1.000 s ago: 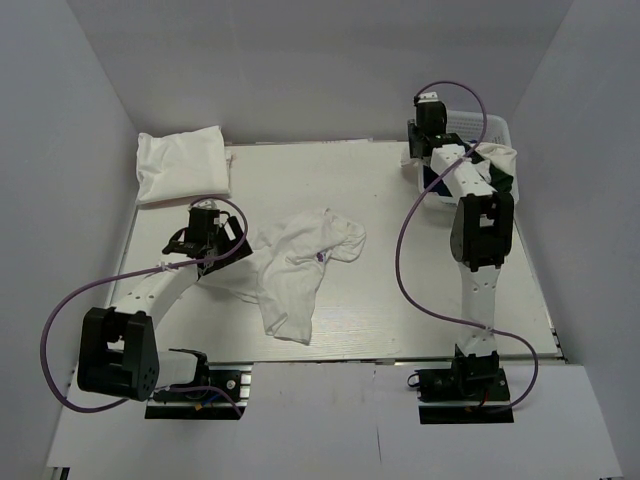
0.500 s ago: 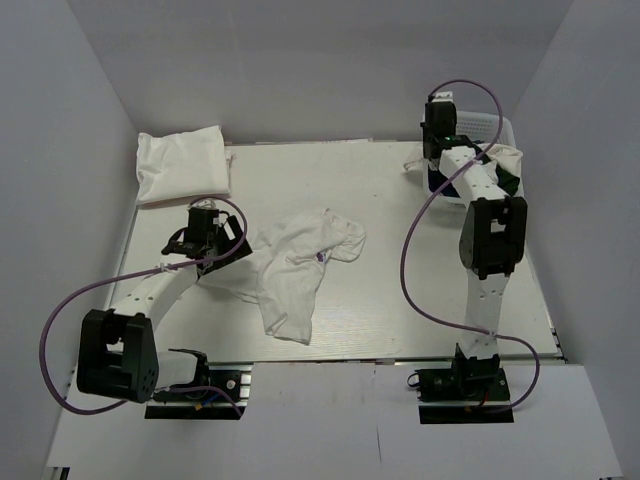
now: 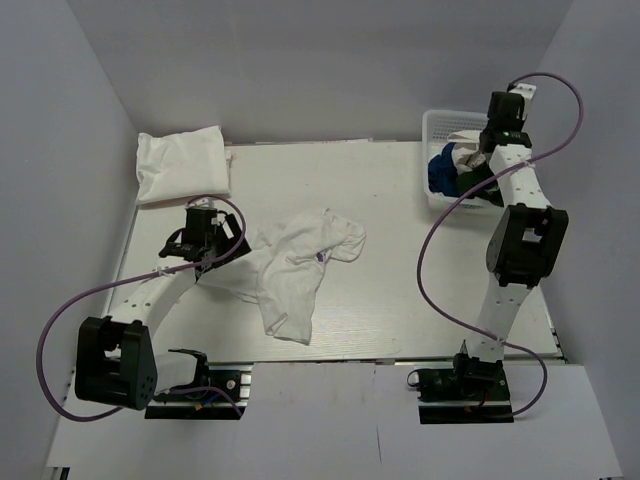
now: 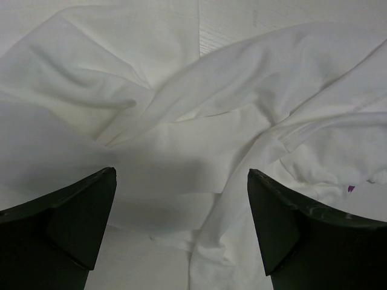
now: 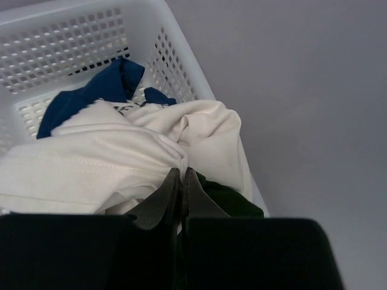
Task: Fold and stack the t-shirts
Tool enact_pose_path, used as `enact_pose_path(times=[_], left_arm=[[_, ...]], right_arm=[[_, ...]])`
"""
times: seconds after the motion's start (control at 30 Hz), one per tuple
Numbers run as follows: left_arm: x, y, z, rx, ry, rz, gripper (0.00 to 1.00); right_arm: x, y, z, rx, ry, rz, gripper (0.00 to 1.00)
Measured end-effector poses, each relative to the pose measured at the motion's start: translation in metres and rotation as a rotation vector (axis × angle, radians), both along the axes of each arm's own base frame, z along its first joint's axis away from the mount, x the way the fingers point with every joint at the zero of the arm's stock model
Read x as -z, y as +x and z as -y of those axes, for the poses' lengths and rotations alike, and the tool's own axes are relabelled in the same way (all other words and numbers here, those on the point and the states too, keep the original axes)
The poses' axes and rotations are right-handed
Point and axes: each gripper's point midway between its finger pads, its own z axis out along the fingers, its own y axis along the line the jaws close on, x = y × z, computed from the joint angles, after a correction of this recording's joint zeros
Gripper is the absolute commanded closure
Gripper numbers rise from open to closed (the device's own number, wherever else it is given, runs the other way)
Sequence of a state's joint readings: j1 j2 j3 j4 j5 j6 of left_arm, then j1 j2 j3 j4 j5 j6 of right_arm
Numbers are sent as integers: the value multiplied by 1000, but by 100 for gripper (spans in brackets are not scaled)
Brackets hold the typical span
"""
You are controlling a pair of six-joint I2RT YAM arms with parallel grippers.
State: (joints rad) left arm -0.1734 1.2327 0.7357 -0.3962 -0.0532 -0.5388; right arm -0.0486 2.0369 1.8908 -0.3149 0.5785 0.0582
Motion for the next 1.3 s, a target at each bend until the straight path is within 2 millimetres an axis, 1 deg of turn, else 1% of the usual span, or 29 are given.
enact_pose_path(times=[0.07, 0.1, 0.13, 0.17, 0.2, 0.23, 0.27, 0.3, 0.33, 0.4, 0.47, 0.5, 0.53, 0.57, 0.63, 0.67, 0.7, 0.77, 0.8, 0.87, 0.93, 0.97, 1.03, 1.1, 1.17, 1.2, 1.23, 1.27, 1.3], left_arm=[[0, 0, 0, 0, -1, 0, 1], [0, 0, 0, 0, -1, -3, 1], [1, -1, 0, -3, -2, -10, 1], [0, -2, 0, -8, -4, -19, 1], [0, -3, -1, -21, -7, -27, 1], [-1, -3, -1, -36, -10, -34, 1], [-2, -4, -2, -50, -13, -39, 1], [-2, -6, -3, -69, -17, -45, 1], [-4, -8, -5, -94, -21, -48, 1], [-10, -14, -8, -134, -33, -43, 1], [-19, -17, -12, -178, -46, -16, 1], [-23, -19, -15, -205, -48, -6, 1], [-24, -21, -18, -233, -47, -6, 1], [-23, -24, -21, -268, -44, -18, 1], [-17, -29, -29, -328, -21, -67, 1], [-11, -30, -32, -355, -7, -98, 1], [-5, -31, -35, -379, 7, -130, 1], [6, -33, -38, -411, 31, -189, 1], [11, -32, -39, -422, 37, -215, 1], [23, -31, -39, -439, 45, -261, 1], [34, -30, -39, -456, 50, -305, 1], [41, -30, -39, -464, 55, -330, 1], [50, -30, -39, -479, 58, -365, 11], [54, -27, -39, -490, 49, -376, 19], [55, -23, -36, -489, 29, -369, 37], [54, -21, -35, -491, 19, -360, 53], [53, -18, -34, -493, 10, -351, 82], [51, -14, -34, -495, 3, -341, 93], [49, -11, -33, -480, 4, -334, 100]], right_arm=[[17, 2, 9, -20, 47, -25, 100], [28, 3, 11, -36, 69, -44, 92], [40, 5, 9, -55, 93, -69, 69], [52, 5, 5, -69, 116, -88, 30], [63, 5, 0, -88, 136, -114, 12], [71, 5, -7, -109, 153, -134, 9], [75, 5, -13, -127, 167, -142, 9], [75, 4, -20, -147, 177, -139, 9], [73, 1, -27, -168, 189, -135, 9], [60, -10, -43, -210, 201, -114, 9], [39, -34, -63, -259, 202, -98, 9], [22, -44, -72, -276, 191, -76, 9], [3, -49, -83, -299, 181, -44, 9], [-20, -53, -96, -328, 170, 3, 9], [-61, -63, -128, -403, 155, 89, 9], [-74, -68, -142, -440, 155, 118, 9], [-85, -74, -167, -504, 160, 150, 9], [-87, -85, -203, -599, 170, 154, 9], [-83, -89, -225, -645, 178, 139, 9], [-67, -93, -259, -706, 192, 100, 9], [-46, -100, -290, -764, 227, 59, 9], [-31, -106, -302, -796, 248, 29, 9], [-4, -119, -312, -823, 268, -34, 9], [25, -130, -315, -830, 283, -98, 9], [57, -145, -316, -837, 301, -171, 9], [74, -153, -315, -838, 308, -208, 9], [94, -165, -314, -844, 318, -258, 9], [110, -174, -314, -847, 325, -297, 9], [126, -183, -315, -854, 333, -339, 9]])
